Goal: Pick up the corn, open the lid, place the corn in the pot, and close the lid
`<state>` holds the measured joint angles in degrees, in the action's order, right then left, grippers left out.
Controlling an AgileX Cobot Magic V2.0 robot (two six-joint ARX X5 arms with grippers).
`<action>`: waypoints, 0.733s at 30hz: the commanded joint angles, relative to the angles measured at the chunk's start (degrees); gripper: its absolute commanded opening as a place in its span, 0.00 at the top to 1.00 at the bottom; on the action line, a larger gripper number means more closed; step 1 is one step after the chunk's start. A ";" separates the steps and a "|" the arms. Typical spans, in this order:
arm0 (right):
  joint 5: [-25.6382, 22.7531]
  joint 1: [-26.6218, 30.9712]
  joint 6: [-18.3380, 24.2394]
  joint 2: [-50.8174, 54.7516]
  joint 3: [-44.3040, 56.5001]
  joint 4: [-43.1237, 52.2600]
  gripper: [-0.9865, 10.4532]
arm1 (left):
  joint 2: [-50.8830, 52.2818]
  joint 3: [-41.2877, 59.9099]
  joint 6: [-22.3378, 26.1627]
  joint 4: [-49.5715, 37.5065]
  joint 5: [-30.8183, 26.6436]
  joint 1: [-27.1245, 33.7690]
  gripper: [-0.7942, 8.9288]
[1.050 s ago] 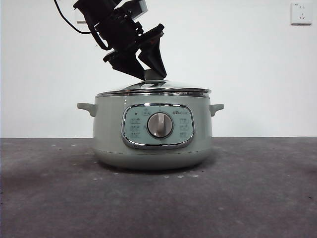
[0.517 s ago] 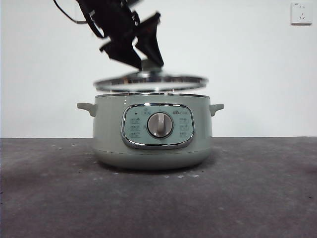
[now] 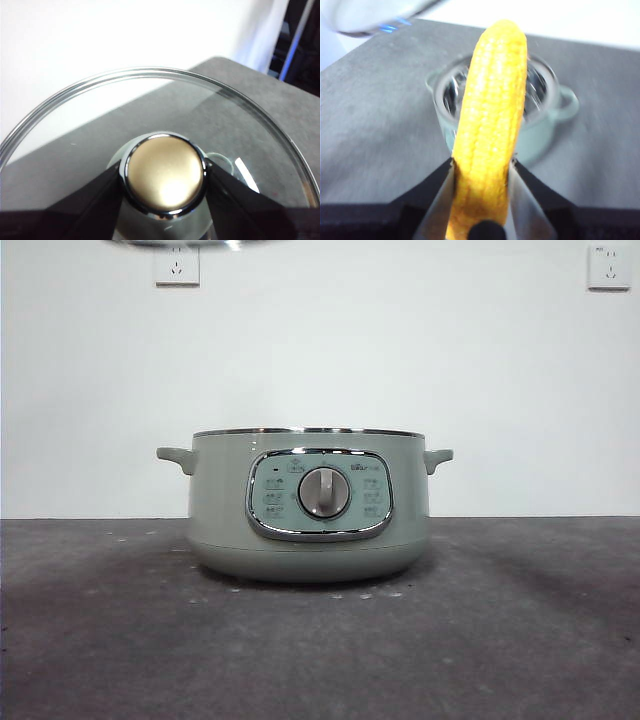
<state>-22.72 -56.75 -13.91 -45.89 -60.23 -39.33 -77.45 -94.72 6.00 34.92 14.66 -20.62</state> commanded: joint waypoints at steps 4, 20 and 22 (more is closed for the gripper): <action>8.02 8.46 7.26 -16.74 -9.29 6.23 0.92 | 8.83 -0.50 2.64 6.86 0.66 6.56 0.93; 30.93 24.20 13.27 -61.86 -51.34 -9.49 0.92 | 26.77 7.87 1.73 14.69 1.81 9.44 0.93; 30.95 24.20 14.29 -66.66 -55.84 -12.41 0.92 | 28.55 9.75 1.64 15.04 1.81 9.44 0.93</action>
<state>7.99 -32.40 -1.39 -110.50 -114.45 -51.13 -49.78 -84.84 8.29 52.69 16.12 -11.33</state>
